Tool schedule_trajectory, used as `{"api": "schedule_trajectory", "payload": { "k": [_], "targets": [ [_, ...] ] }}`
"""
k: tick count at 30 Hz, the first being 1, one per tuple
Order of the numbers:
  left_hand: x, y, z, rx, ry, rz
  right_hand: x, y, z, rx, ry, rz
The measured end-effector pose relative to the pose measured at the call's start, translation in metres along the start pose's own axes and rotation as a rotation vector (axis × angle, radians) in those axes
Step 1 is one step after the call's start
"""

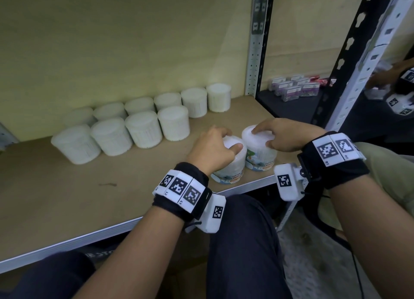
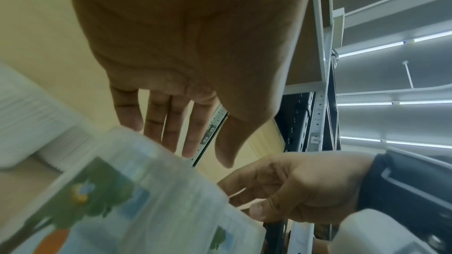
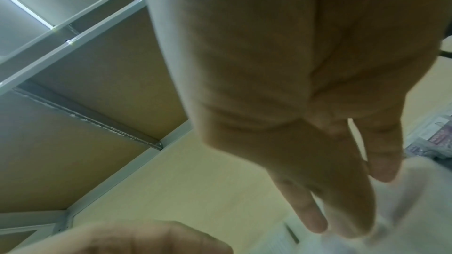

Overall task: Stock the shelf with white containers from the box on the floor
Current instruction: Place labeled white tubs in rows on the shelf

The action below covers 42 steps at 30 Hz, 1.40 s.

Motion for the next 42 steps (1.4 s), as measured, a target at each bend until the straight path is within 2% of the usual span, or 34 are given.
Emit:
{"api": "schedule_trajectory", "payload": {
  "k": [8,13,21,27,34,42],
  "targets": [
    [0.037,0.05,-0.003,-0.098,0.027,-0.021,0.052,0.016,0.003,-0.113,0.08,0.1],
    [0.08,0.086,-0.011,-0.136,0.112,0.022,0.105,0.021,0.013,-0.17,0.159,0.206],
    [0.145,0.13,-0.003,-0.126,0.203,0.067,0.18,0.029,0.056,-0.146,0.19,0.022],
    [0.185,0.134,0.024,-0.055,0.252,0.119,0.221,0.017,0.104,-0.093,0.159,-0.118],
    [0.206,0.117,0.044,0.077,0.263,0.183,0.232,-0.006,0.142,-0.04,0.089,-0.23],
    [0.217,0.11,0.046,-0.023,0.25,0.117,0.231,-0.008,0.15,-0.067,0.091,-0.241]
  ]
}}
Point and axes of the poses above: each hand's wrist, its own z-axis towards the middle knuckle, its own y-axis out of the back of the hand, x = y × z, the point moved 2 cm from there along z, towards the middle knuckle, and after that the axes turned 10 degrees about -y, right-handed, at the moved point
